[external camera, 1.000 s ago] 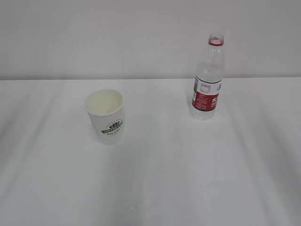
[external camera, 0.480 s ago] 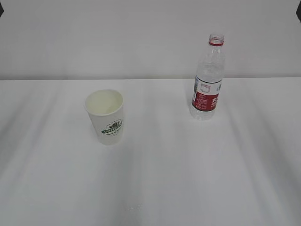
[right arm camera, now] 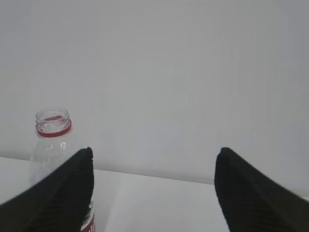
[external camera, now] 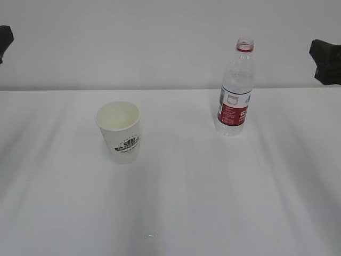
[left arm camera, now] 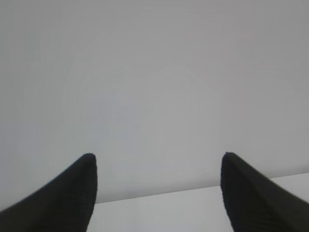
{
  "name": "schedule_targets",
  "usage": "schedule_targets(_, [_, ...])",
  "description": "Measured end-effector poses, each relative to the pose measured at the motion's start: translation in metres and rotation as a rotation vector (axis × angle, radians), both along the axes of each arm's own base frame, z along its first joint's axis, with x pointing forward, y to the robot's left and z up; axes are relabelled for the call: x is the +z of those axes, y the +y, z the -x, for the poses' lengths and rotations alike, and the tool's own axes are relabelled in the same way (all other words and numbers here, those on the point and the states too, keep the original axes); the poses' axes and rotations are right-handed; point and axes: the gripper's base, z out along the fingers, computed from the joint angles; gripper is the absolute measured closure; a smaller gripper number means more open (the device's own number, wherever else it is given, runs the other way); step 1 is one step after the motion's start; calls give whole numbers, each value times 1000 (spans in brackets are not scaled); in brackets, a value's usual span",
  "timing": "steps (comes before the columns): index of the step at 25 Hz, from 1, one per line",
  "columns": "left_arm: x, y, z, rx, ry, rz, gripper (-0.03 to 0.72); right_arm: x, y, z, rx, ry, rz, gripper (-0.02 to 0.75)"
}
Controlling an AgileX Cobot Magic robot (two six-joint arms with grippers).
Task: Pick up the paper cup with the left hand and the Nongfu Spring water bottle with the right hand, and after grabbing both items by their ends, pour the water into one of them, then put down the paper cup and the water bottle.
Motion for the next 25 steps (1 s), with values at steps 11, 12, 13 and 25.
schedule_targets(11, [-29,-2,-16,0,102,-13,108,-24,15,-2,174,-83,134,149])
schedule_targets(12, [-32,-2,-17,-1,105,-13,108,-28,16,-1,187,-93,130,149])
schedule_targets(13, [-35,-2,-17,-1,96,-12,108,-32,17,1,194,-97,120,149])
schedule_targets(25, [-94,0,8,-13,71,-3,109,-78,18,15,221,-14,53,149])
